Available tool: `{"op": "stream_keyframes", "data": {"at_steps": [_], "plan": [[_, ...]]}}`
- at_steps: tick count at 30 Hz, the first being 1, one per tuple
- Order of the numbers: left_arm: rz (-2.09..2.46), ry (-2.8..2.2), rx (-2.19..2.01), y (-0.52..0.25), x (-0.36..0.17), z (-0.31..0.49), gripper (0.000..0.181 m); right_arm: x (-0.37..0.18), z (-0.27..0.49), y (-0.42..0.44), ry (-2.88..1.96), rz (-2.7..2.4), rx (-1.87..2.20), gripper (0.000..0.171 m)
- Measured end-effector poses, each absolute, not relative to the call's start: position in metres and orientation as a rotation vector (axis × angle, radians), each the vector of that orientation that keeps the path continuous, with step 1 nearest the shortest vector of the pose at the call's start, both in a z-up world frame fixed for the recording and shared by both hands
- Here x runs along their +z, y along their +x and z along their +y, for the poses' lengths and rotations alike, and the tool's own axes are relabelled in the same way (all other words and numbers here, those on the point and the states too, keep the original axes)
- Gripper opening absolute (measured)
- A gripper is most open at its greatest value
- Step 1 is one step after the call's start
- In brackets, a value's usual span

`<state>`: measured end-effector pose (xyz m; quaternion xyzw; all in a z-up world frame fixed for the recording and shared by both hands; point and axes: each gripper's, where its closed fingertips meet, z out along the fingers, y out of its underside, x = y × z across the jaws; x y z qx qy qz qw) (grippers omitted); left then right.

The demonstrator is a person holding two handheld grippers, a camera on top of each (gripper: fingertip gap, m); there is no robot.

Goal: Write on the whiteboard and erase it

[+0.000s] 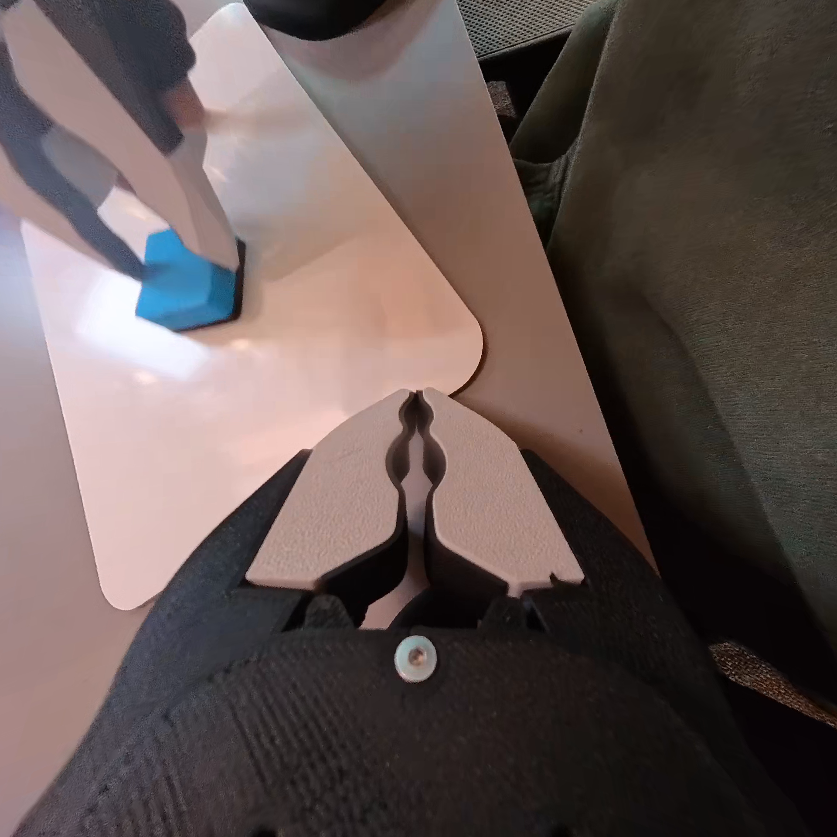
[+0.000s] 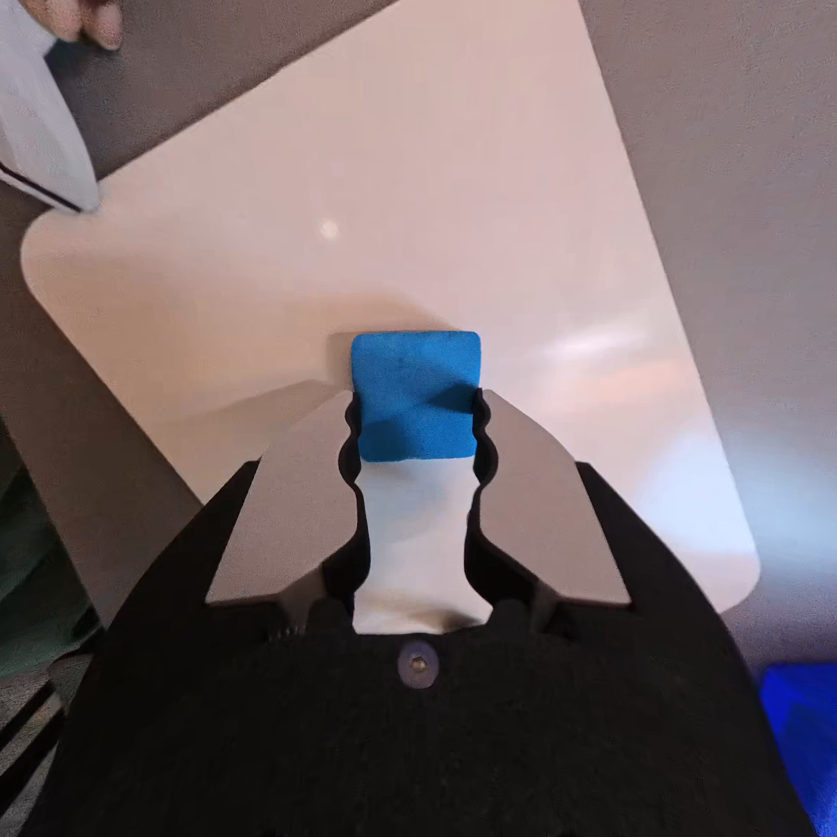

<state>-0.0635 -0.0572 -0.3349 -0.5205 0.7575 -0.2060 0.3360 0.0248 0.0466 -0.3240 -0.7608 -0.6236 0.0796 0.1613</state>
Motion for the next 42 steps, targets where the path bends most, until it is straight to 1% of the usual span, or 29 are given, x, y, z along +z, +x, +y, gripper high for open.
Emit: {"op": "stream_keyframes", "data": {"at_steps": [2,5,7,9,15,16,18,20,25,27,29,33,36,39,42], "plan": [[1.976,-1.354,-0.531,-0.064,-0.335,-0.057,0.0,-0.324,0.06,0.062,-2.286,-1.626,0.219,0.048],[1.976,-1.352,-0.523,-0.063,-0.335,-0.057,0.0,-0.324,0.111,0.149,-2.492,-1.264,0.131,0.048],[1.974,-1.357,-0.525,-0.063,-0.335,-0.057,0.0,-0.324,0.124,0.168,-2.534,-1.165,0.14,0.048],[1.971,-1.369,-0.538,-0.063,-0.335,-0.056,0.0,-0.324,0.113,0.142,-2.486,-1.29,0.125,0.048],[1.968,-1.367,-0.544,-0.063,-0.334,-0.056,0.0,-0.324,0.012,-0.033,-2.116,-1.805,0.297,0.048],[1.967,-1.364,-0.541,-0.063,-0.334,-0.056,0.0,-0.324,0.003,-0.049,-2.071,-1.847,0.303,0.048],[1.966,-1.363,-0.537,-0.064,-0.334,-0.056,0.0,-0.324,0.008,-0.054,-2.072,-1.863,0.316,0.048],[1.962,-1.363,-0.527,-0.064,-0.334,-0.055,0.0,-0.324,0.044,-0.028,-2.165,-1.749,0.27,0.048],[1.964,-1.362,-0.525,-0.065,-0.334,-0.056,0.0,-0.325,0.154,0.121,-2.507,-1.217,0.131,0.048],[1.963,-1.368,-0.533,-0.065,-0.334,-0.056,0.0,-0.325,0.175,0.153,-2.548,-1.094,0.116,0.048],[1.952,-1.388,-0.546,-0.065,-0.334,-0.054,0.0,-0.32,0.184,0.152,-2.495,-1.136,0.092,0.049],[1.942,-1.427,-0.574,-0.065,-0.334,-0.053,0.0,-0.28,0.226,0.111,-2.368,-1.021,0.22,0.049],[1.938,-1.419,-0.561,-0.065,-0.333,-0.052,0.0,-0.265,0.262,0.097,-2.349,-0.993,0.22,0.049],[1.937,-1.413,-0.554,-0.066,-0.333,-0.052,0.0,-0.269,0.294,0.087,-2.366,-0.974,0.226,0.049],[1.937,-1.416,-0.56,-0.067,-0.333,-0.052,0.0,-0.289,0.317,0.075,-2.427,-0.966,0.222,0.049]]}}
